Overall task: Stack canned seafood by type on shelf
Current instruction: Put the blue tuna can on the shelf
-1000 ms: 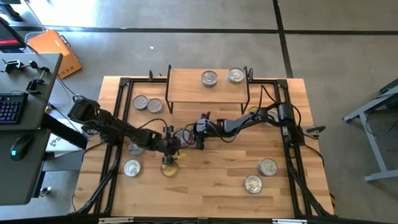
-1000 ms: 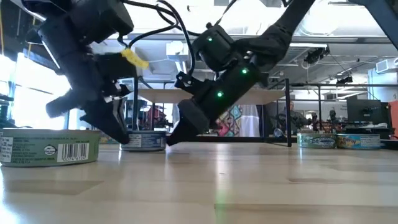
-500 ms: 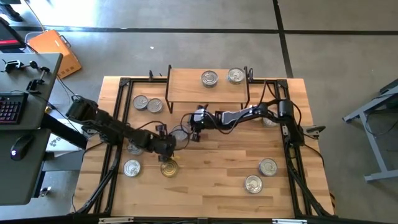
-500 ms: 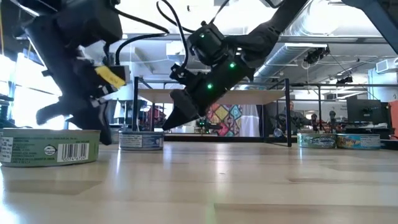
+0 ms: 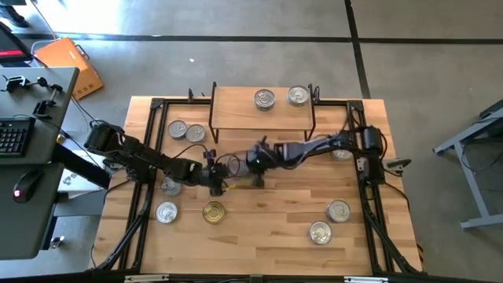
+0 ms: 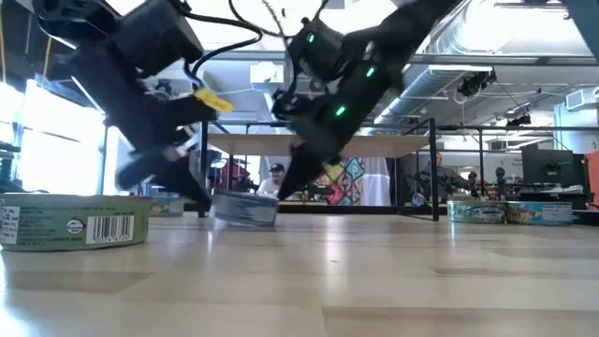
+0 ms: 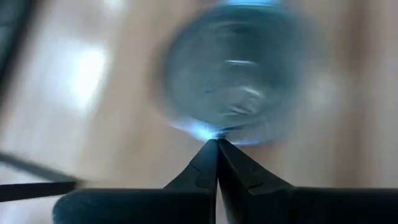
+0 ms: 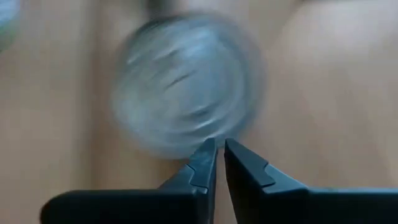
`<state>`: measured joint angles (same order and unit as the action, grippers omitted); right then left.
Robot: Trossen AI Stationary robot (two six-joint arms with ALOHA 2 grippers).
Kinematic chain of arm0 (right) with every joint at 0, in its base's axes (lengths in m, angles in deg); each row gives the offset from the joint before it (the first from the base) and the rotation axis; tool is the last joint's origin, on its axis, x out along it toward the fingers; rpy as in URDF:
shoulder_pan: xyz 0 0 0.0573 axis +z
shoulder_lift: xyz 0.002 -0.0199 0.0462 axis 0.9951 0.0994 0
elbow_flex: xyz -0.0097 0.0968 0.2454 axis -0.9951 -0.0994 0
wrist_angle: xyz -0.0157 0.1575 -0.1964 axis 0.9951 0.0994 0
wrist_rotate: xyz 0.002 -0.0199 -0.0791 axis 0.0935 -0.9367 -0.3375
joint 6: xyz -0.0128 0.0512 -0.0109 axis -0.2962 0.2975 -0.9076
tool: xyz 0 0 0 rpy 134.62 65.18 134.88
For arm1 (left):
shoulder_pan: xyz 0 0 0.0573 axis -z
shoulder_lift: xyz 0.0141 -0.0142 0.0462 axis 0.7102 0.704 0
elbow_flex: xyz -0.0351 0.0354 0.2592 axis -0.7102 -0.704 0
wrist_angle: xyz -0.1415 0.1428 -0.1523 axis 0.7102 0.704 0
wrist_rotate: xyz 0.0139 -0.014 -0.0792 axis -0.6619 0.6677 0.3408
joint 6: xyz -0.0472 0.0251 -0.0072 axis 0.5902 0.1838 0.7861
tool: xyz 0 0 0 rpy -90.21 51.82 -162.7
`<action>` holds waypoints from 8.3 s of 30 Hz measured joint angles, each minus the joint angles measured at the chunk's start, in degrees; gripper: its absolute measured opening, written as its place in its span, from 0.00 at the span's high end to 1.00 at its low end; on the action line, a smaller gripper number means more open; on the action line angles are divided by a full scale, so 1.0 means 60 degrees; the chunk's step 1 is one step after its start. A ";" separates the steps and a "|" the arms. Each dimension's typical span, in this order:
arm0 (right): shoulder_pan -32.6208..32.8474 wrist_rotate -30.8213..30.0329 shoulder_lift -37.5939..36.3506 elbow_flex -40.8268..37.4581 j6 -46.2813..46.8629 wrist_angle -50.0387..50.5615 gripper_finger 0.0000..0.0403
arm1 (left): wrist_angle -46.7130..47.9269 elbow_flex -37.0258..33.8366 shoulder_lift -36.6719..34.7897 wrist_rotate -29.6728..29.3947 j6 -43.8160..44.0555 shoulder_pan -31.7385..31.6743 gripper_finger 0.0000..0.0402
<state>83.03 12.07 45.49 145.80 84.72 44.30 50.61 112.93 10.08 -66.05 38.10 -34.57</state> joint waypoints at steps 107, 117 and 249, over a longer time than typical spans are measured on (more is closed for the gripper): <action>0.1958 -0.2182 -0.1130 -0.3632 0.1451 -0.5440 0.97 | -0.3645 -0.0281 0.1197 0.2173 -0.2939 0.0335 0.76; 0.1940 -0.2182 -0.1130 -0.3632 0.1442 -0.5449 0.97 | -0.3361 -0.0282 0.1348 0.2079 -0.3022 0.0231 0.97; 0.0675 -0.0502 0.0633 -0.0477 -0.4735 -0.2571 0.90 | -0.0695 0.0039 -0.0977 0.2675 -0.2721 -0.0279 1.00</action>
<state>87.08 9.06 49.29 142.94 56.31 28.87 46.43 113.16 4.22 -50.00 21.77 -36.25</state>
